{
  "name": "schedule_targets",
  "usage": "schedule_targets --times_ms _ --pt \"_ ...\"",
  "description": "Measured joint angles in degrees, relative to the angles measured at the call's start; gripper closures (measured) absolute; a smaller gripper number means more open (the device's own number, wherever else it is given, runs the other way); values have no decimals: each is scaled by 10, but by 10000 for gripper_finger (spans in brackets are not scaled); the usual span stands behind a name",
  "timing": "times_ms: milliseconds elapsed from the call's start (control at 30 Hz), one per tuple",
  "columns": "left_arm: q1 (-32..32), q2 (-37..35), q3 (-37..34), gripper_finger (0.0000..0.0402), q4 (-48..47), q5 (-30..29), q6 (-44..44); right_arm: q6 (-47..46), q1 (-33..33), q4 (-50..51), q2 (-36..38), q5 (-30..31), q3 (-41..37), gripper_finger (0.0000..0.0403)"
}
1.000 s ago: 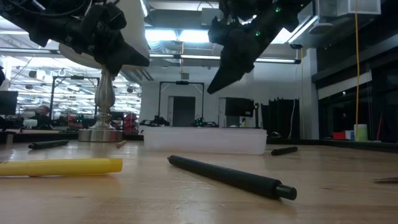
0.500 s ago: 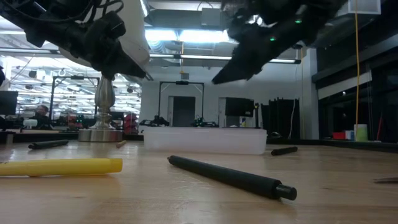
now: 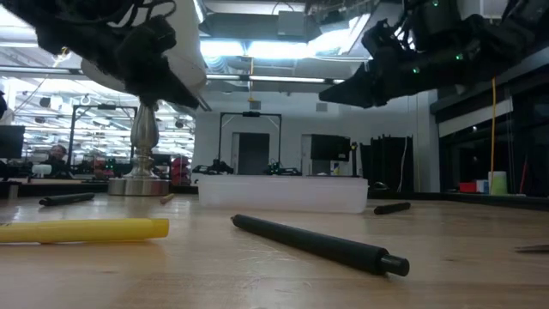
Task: Pick & place school supplies into a supply box
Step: Put the yellow pencil into the transparent supply box
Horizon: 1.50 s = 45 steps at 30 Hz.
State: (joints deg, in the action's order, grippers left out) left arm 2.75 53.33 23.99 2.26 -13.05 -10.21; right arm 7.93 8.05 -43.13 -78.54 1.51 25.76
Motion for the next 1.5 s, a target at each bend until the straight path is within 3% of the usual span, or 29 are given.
schedule_targets --times_ms 200,433,833,1233,1500 --pt "-42 13 107 400 -239 -85 -103 -29 0 21 -1 2 5 385" --pt "-47 25 179 400 -353 -126 -216 -29 0 22 -1 3 5 397" --pt "-21 26 185 398 -415 -103 -340 -28 0 42 -1 4 5 373" --pt "-15 37 185 397 -413 -141 -386 -28 0 47 -1 4 5 397" --pt "5 100 185 360 -412 -132 -401 -27 0 46 -1 4 5 377"
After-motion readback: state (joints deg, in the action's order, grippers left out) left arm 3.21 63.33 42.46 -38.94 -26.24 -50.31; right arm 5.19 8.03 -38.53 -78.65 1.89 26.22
